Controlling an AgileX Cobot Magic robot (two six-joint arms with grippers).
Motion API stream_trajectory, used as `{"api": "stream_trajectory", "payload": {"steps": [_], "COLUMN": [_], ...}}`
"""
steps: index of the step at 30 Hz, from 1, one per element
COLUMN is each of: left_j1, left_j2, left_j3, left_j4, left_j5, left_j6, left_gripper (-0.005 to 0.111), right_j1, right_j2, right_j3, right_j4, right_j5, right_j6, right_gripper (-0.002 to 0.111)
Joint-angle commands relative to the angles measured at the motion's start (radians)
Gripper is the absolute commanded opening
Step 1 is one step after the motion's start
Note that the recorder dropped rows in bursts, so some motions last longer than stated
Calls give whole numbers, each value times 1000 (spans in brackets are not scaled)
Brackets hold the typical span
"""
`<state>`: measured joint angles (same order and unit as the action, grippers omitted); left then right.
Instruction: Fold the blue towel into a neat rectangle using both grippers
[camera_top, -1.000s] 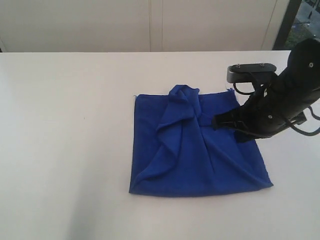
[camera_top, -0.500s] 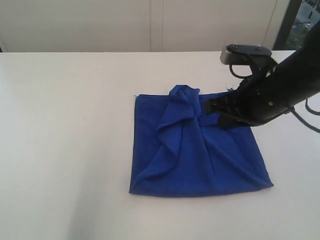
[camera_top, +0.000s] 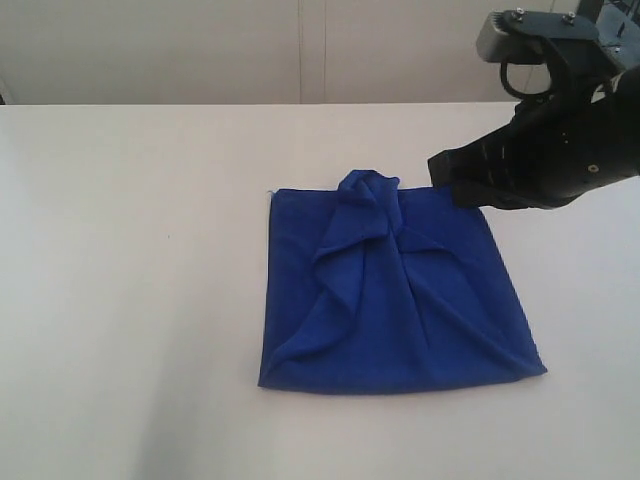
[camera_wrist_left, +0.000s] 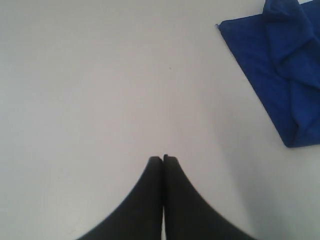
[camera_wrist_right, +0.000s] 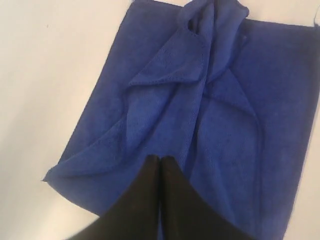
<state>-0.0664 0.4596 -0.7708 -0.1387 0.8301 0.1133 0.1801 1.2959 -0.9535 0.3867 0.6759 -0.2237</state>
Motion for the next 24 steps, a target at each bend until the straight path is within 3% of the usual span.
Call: {"api": "stream_trajectory", "payload": {"steps": [1, 12, 20, 24], "left_j1": [4, 4, 2, -93], "left_j2": [-7, 1, 207, 371], "left_j3": [5, 13, 132, 130], "left_j4": [-6, -34, -166, -176], "left_j5": [8, -67, -227, -305], "left_j6": [-2, -8, -3, 79], "left_gripper": [0, 0, 0, 0], "right_j1": [-9, -9, -9, -9], "right_j2": [-8, 18, 145, 190], "right_j3": [-3, 1, 1, 1], "right_j4": [-6, -21, -55, -67], "right_j5": [-5, -21, -101, -150], "right_j6": [-9, -9, -9, -9], "right_gripper": [0, 0, 0, 0]}}
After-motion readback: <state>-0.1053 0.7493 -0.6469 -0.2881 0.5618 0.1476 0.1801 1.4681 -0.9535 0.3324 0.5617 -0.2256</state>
